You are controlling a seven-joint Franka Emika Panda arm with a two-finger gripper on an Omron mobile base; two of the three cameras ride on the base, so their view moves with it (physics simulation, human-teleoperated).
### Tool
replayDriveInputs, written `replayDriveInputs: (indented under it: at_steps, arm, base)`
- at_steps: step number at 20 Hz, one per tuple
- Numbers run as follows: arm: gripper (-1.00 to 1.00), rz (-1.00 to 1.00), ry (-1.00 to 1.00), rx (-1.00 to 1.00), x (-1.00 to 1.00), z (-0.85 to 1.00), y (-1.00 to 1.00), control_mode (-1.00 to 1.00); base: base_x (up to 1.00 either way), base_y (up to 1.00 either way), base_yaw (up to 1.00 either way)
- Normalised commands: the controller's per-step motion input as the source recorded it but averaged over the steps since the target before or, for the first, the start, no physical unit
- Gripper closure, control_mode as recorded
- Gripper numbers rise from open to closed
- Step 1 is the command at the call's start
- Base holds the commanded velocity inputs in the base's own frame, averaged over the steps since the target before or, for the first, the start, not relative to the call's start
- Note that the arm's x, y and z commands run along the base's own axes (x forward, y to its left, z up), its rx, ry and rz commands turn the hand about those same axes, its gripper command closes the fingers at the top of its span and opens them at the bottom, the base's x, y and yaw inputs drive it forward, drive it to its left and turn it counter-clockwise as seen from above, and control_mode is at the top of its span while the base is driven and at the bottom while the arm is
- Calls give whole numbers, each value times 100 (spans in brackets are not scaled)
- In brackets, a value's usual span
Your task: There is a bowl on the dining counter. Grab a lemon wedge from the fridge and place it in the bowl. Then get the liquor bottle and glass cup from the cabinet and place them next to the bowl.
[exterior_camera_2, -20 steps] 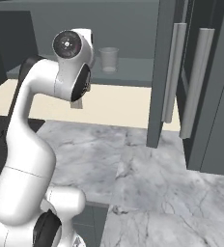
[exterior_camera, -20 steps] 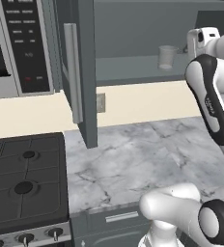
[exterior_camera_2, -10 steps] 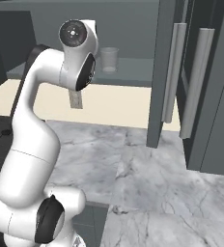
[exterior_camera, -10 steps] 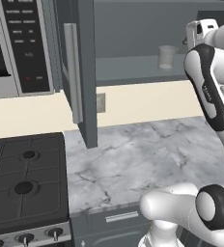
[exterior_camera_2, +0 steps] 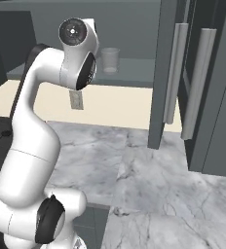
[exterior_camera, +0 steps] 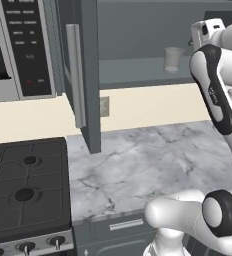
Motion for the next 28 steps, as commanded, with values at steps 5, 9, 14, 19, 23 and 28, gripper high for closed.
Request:
replayDriveInputs:
  at_steps: [5, 9, 14, 19, 23, 28]
  arm:
    - [-100, 0, 0, -5, 13, 0, 6, -100]
    - [-100, 0, 0, -4, 16, 0, 11, -100]
    - [-100, 0, 0, -4, 14, 0, 10, -100]
    - [-100, 1, 0, -3, 14, 0, 9, -100]
    - [-100, 0, 0, -1, 17, 0, 3, -100]
    - [-100, 0, 0, 0, 16, -1, 0, -100]
  base:
    - [0, 0, 0]
    - [0, 0, 0]
    - [0, 0, 0]
    - [0, 0, 0]
    - [0, 0, 0]
    - [0, 0, 0]
